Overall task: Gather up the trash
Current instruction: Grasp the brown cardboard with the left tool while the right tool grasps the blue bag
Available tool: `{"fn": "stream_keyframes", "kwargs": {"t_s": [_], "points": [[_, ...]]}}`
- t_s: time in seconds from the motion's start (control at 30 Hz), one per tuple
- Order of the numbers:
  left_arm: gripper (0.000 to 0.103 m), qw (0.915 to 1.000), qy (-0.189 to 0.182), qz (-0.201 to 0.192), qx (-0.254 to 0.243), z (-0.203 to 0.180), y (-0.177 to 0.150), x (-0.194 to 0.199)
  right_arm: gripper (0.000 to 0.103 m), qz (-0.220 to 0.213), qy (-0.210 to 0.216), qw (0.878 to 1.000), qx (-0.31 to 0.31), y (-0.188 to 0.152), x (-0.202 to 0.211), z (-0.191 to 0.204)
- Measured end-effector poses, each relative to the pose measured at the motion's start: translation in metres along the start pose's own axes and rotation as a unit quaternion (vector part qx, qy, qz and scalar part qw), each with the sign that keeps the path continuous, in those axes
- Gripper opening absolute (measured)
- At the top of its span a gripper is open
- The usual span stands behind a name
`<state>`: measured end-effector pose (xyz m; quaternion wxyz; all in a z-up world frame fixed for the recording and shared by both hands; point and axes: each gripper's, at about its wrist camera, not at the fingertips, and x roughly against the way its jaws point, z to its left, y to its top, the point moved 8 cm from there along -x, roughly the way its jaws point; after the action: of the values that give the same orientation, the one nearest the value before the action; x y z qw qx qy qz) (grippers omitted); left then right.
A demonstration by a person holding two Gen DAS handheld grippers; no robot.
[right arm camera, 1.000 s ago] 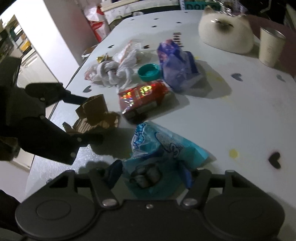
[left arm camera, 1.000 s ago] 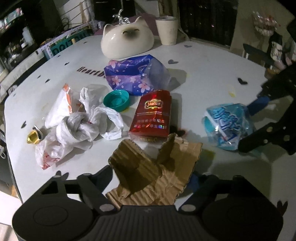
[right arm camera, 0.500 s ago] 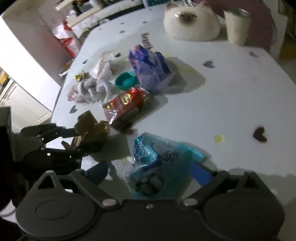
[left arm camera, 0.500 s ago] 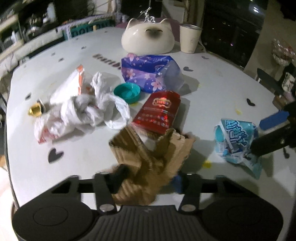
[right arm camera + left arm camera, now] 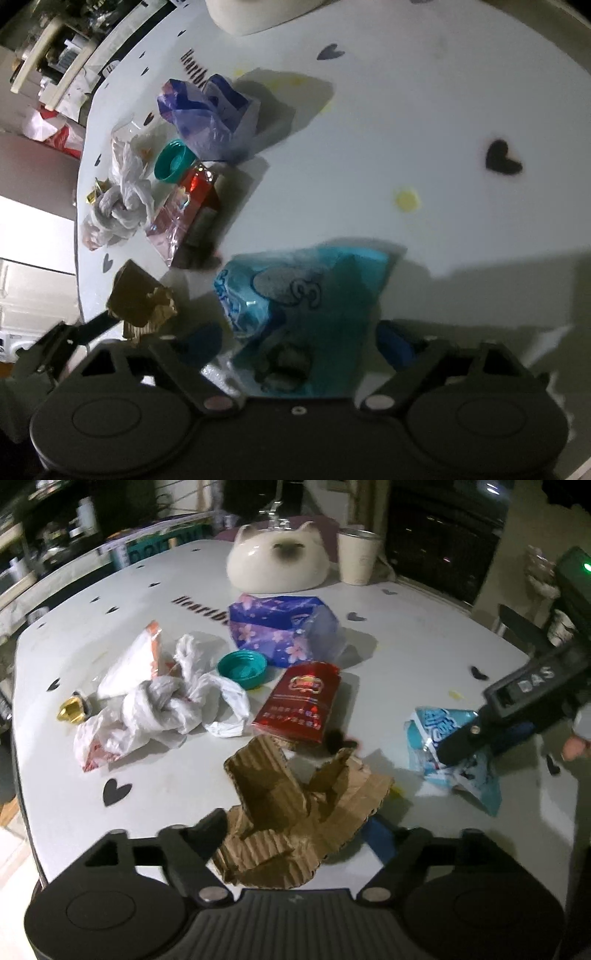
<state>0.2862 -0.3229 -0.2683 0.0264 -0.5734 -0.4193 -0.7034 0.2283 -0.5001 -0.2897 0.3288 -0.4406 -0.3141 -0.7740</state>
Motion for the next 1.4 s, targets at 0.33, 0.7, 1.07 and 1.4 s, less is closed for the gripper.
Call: {"fn": "stream_keyframes", "kwargs": {"t_s": [0.33,0.7,1.07,1.4], "points": [[0.101,0.9928,-0.038,0.041,-0.106,0.010,0.015,-0.011,0.061,0.008,0.031,0.999,0.026,0.003,0.000,0.002],[0.101,0.9275,-0.094,0.126,-0.339,-0.015,0.025,-0.037,0.061,0.008,0.044,0.999,0.024,0.003,0.001,-0.002],[0.078,0.9372,-0.149,0.151,-0.277,-0.016,0.037,-0.051,0.061,0.005,0.054,0.998,0.016,0.003,0.002,-0.004],[0.053,0.9806,-0.094,0.127,-0.116,0.001,0.030,-0.020,0.060,-0.002,0.046,0.998,0.043,0.000,0.005,0.002]]}}
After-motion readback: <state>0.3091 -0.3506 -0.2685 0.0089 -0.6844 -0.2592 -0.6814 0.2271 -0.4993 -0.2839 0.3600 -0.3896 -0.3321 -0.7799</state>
